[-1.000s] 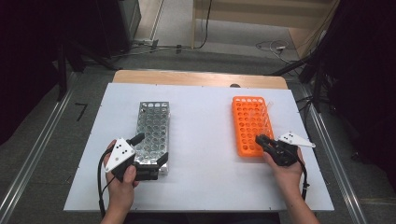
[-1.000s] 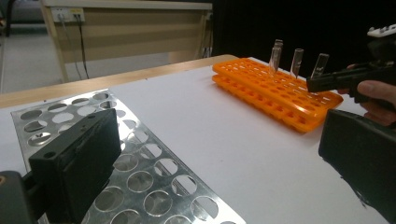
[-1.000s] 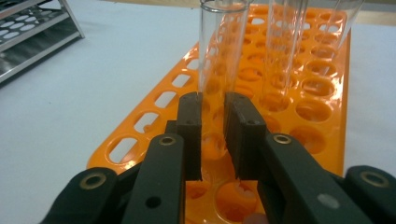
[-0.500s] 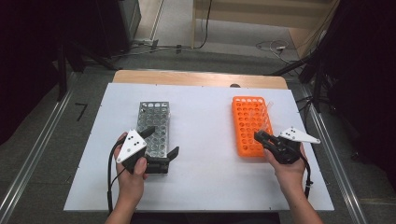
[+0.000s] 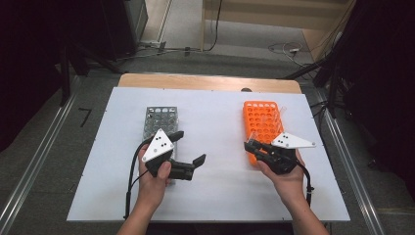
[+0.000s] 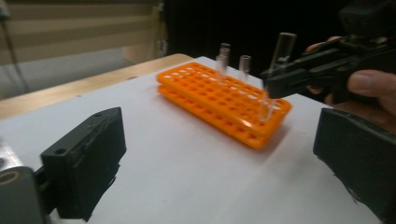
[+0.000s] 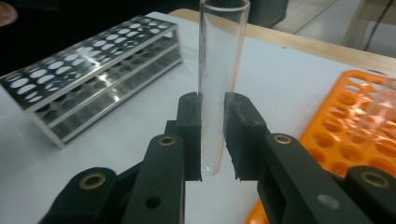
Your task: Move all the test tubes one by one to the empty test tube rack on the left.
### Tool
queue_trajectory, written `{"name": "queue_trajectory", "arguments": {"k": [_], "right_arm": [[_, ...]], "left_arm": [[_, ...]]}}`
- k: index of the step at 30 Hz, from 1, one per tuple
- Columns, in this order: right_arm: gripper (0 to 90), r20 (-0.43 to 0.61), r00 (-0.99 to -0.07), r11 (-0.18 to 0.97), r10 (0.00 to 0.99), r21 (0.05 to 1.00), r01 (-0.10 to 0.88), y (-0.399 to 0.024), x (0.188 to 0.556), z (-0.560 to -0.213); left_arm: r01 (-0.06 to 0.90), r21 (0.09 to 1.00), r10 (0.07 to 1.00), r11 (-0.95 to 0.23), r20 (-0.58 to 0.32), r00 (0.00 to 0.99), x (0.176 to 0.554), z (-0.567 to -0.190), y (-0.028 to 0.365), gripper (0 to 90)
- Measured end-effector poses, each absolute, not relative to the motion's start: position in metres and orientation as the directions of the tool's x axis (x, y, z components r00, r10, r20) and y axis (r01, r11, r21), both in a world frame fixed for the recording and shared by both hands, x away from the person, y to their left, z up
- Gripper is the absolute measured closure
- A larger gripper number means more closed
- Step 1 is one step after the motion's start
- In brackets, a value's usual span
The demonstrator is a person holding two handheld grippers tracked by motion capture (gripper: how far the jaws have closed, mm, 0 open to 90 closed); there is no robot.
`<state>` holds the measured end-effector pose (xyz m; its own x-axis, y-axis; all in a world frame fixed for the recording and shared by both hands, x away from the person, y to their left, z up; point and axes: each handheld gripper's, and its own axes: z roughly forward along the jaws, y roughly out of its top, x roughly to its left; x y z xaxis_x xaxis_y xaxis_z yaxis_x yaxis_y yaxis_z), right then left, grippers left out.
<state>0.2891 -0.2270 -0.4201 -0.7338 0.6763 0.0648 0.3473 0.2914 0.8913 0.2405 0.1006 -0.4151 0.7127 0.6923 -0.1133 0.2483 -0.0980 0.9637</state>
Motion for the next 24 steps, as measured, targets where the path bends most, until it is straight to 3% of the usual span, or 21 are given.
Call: {"name": "queue_trajectory", "arguments": {"k": [6,16,24], "right_arm": [[74.2,0.053,-0.776,0.333,0.629,0.883,0.330,-0.208,0.275,-0.421],[74.3,0.020,-0.827,0.399,0.562,0.869,0.293,-0.184,0.256,-0.426],[74.2,-0.011,-0.854,0.442,0.520,0.860,0.257,-0.168,0.245,-0.426]], "left_arm": [[0.271,0.958,0.630,-0.094,-0.153,0.761,0.235,-0.413,0.091,7.0],[0.303,0.946,0.629,-0.118,-0.165,0.760,0.226,-0.409,0.069,36.5],[0.307,0.942,0.617,-0.133,-0.164,0.769,0.224,-0.410,0.064,53.8]]}}
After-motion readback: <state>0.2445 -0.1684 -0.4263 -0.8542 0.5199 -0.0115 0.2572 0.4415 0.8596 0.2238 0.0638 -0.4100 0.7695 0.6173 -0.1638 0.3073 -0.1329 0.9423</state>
